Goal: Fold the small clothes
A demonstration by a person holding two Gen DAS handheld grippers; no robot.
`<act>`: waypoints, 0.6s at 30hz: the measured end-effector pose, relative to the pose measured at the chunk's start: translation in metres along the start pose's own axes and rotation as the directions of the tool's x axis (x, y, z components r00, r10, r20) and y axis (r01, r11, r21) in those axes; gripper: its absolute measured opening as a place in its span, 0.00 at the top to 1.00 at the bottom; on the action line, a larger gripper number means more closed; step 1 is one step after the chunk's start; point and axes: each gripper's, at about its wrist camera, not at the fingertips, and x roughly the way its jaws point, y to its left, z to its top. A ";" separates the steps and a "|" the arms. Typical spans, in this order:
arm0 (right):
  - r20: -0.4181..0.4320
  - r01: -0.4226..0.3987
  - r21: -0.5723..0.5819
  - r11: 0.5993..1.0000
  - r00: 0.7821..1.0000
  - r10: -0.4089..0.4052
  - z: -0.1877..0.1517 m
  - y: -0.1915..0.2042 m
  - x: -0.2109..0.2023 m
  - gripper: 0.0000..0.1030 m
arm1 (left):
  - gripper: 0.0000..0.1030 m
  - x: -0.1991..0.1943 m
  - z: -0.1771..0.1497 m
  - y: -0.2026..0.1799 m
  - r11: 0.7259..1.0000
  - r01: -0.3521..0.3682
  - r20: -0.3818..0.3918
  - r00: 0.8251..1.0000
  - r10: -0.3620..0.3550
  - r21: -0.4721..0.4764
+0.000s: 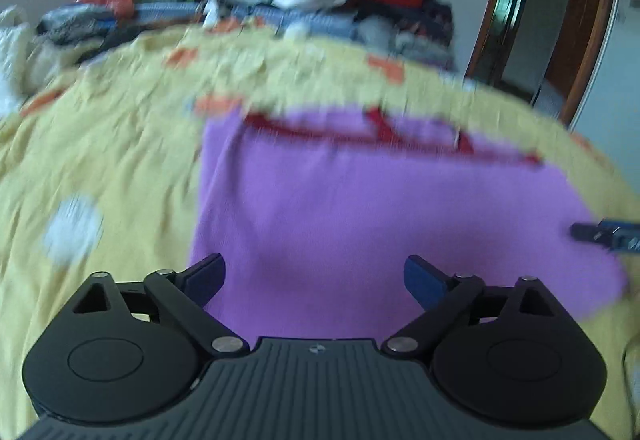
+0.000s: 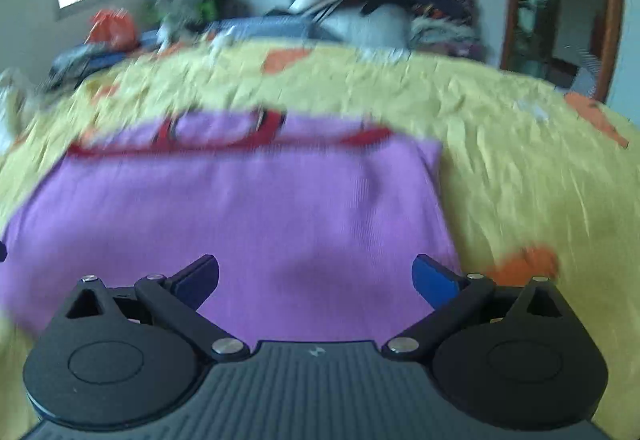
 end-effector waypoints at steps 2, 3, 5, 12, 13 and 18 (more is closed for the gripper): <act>0.039 -0.031 -0.028 0.999 0.999 0.032 0.019 0.009 0.019 0.00 | 0.06 0.025 0.025 -0.003 1.000 0.015 0.027 1.000 -0.015 0.002; 0.028 -0.039 -0.047 0.998 0.999 0.040 0.028 0.014 0.029 0.00 | 0.07 0.038 0.036 -0.006 1.000 0.000 0.032 0.999 0.000 0.011; 0.014 -0.021 -0.066 0.998 1.000 0.022 0.045 0.024 0.052 0.00 | 0.07 0.068 0.055 -0.010 0.998 -0.009 0.035 0.999 0.007 0.055; -0.072 0.033 -0.086 0.996 0.997 -0.039 0.068 0.028 0.120 0.00 | 0.06 0.147 0.064 0.001 0.996 -0.051 -0.039 0.998 0.055 0.075; -0.077 0.048 -0.091 0.995 0.995 -0.055 0.068 0.024 0.127 0.00 | 0.00 0.149 0.061 0.007 0.996 -0.050 -0.021 0.998 0.052 0.073; -0.064 0.041 -0.045 0.998 0.997 -0.044 0.068 0.003 0.139 0.00 | 0.00 0.152 0.060 0.023 0.997 -0.071 0.004 0.997 0.071 0.031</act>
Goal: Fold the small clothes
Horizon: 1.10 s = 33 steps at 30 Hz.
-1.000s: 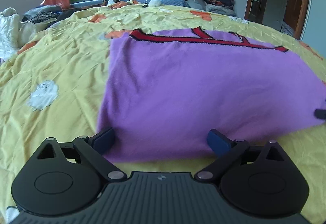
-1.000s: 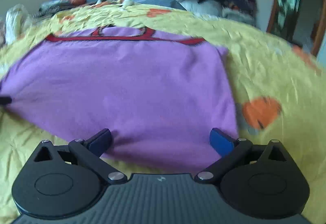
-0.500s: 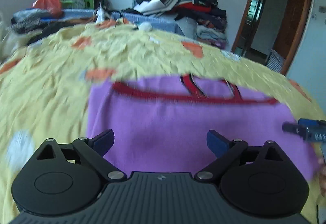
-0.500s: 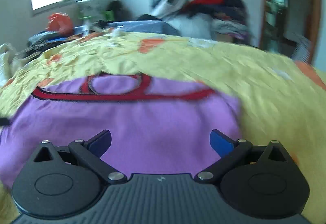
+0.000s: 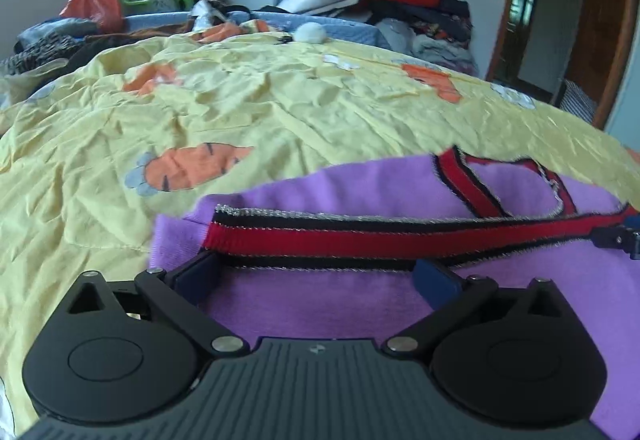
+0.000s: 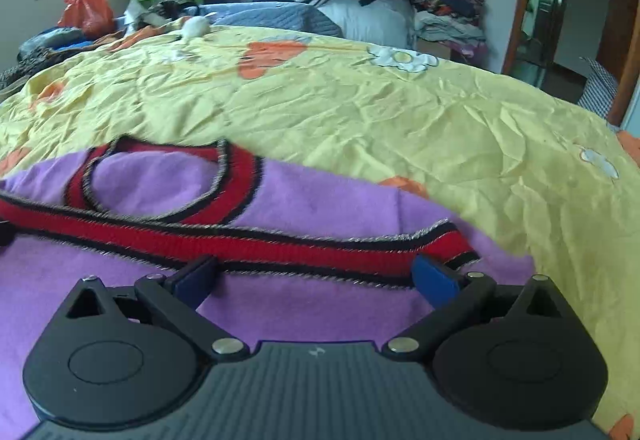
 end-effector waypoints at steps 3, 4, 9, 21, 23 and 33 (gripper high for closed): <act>0.004 0.014 0.013 1.000 1.000 -0.014 0.002 -0.006 0.004 0.00 | 0.00 0.002 0.002 -0.001 1.000 -0.011 -0.007 1.000 0.012 0.010; 0.005 0.016 0.020 1.000 1.000 -0.016 0.003 -0.008 0.006 0.00 | 0.00 0.003 0.003 0.000 1.000 -0.011 -0.007 1.000 0.011 0.009; 0.006 0.033 0.023 0.999 0.999 -0.033 0.005 -0.010 0.010 0.00 | 0.00 0.004 0.004 0.002 1.000 -0.018 -0.007 1.000 0.018 0.002; 0.006 0.039 0.020 0.999 0.999 -0.039 0.009 -0.008 0.015 0.00 | 0.00 0.007 0.005 -0.005 0.998 -0.056 -0.012 0.998 0.056 0.018; 0.010 0.045 0.020 0.999 0.999 -0.046 0.009 -0.007 0.014 0.00 | 0.00 0.007 0.006 -0.005 0.998 -0.055 -0.012 0.998 0.055 0.017; 0.055 0.048 -0.012 0.999 0.997 -0.047 -0.009 0.005 -0.038 0.00 | 0.00 -0.049 0.002 -0.023 0.999 -0.042 0.054 0.998 0.041 0.012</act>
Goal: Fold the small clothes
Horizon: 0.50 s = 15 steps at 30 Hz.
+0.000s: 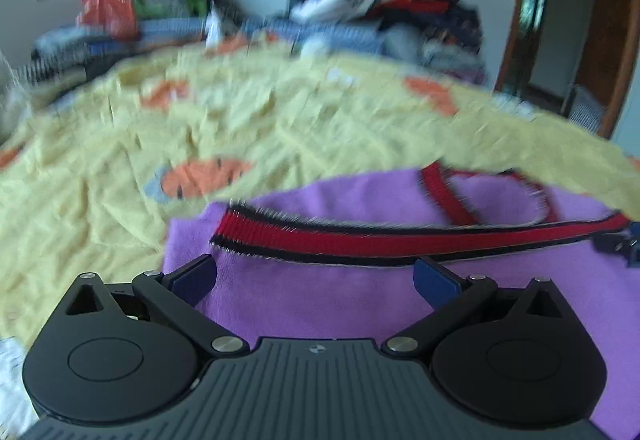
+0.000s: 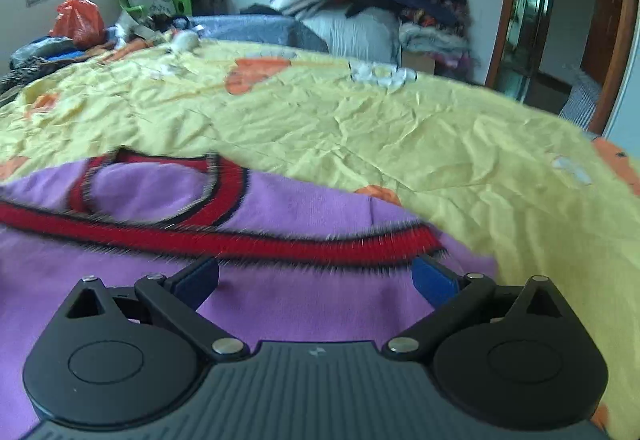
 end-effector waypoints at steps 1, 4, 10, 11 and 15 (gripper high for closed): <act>0.011 -0.009 -0.007 1.000 1.000 0.009 -0.006 0.004 -0.013 0.00 | 0.00 -0.015 -0.004 -0.007 1.000 0.006 0.024 1.000 -0.006 0.018; 0.040 -0.036 -0.012 0.999 0.999 0.037 -0.028 0.018 -0.046 0.00 | 0.00 -0.046 -0.024 -0.019 0.999 0.030 0.018 0.999 -0.031 0.029; -0.036 -0.126 0.035 0.991 0.991 0.127 -0.063 0.051 -0.059 0.00 | 0.00 -0.052 -0.077 -0.028 0.999 0.049 -0.094 0.994 -0.049 -0.005; -0.037 -0.099 0.004 0.995 0.994 0.099 -0.067 0.059 -0.061 0.00 | 0.00 -0.056 -0.084 -0.031 0.999 0.034 -0.075 0.997 -0.032 0.023; -0.051 -0.030 -0.054 0.998 0.998 0.027 -0.085 0.078 -0.071 0.00 | 0.00 -0.066 -0.096 -0.031 0.999 0.009 -0.078 0.997 -0.005 0.052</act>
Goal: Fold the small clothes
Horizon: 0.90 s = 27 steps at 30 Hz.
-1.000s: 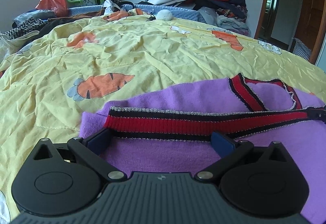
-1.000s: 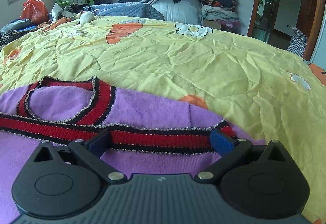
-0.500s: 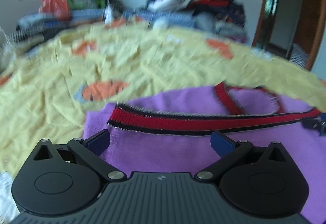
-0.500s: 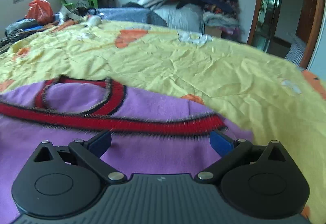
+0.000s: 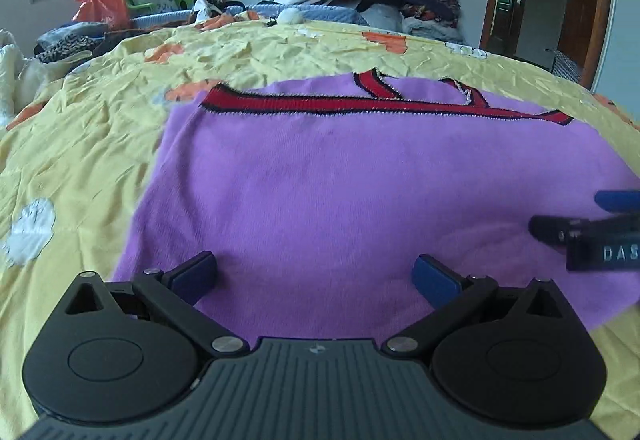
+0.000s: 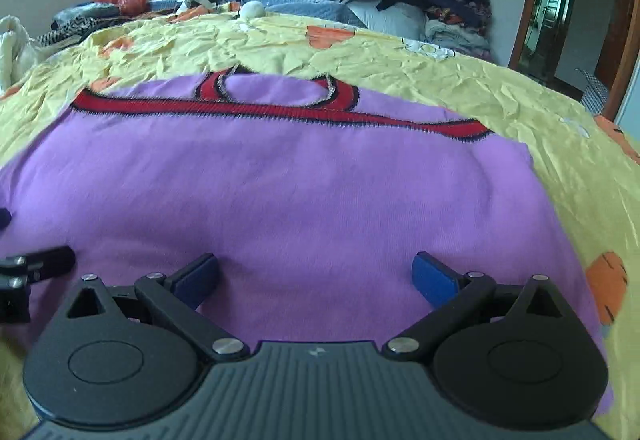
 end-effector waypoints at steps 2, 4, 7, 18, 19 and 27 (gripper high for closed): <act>-0.008 -0.017 0.018 1.000 1.000 0.017 -0.008 -0.004 -0.006 0.00 | 0.00 -0.004 -0.003 0.003 1.000 -0.005 -0.003 1.000 0.005 -0.012; -0.009 -0.027 0.005 1.000 1.000 0.027 -0.014 -0.007 -0.011 0.00 | 0.00 -0.006 -0.006 0.002 1.000 -0.015 0.001 1.000 0.015 -0.012; -0.024 -0.039 -0.003 0.999 0.999 0.039 -0.018 -0.010 -0.017 0.00 | 0.00 -0.008 -0.008 0.003 1.000 -0.020 0.001 1.000 0.020 -0.020; 0.000 -0.065 0.019 0.998 0.998 0.065 -0.010 -0.009 -0.035 0.00 | 0.00 -0.013 -0.012 0.004 0.999 -0.026 0.003 1.000 0.026 -0.029; -0.009 -0.082 0.011 0.997 0.997 0.082 -0.010 -0.005 -0.034 0.00 | 0.00 -0.014 -0.012 0.004 0.999 -0.027 0.003 1.000 0.027 -0.029; -0.036 -0.082 -0.031 0.996 0.996 0.081 -0.023 -0.005 -0.028 0.00 | 0.00 -0.017 -0.014 0.005 0.999 -0.018 0.005 1.000 0.018 -0.026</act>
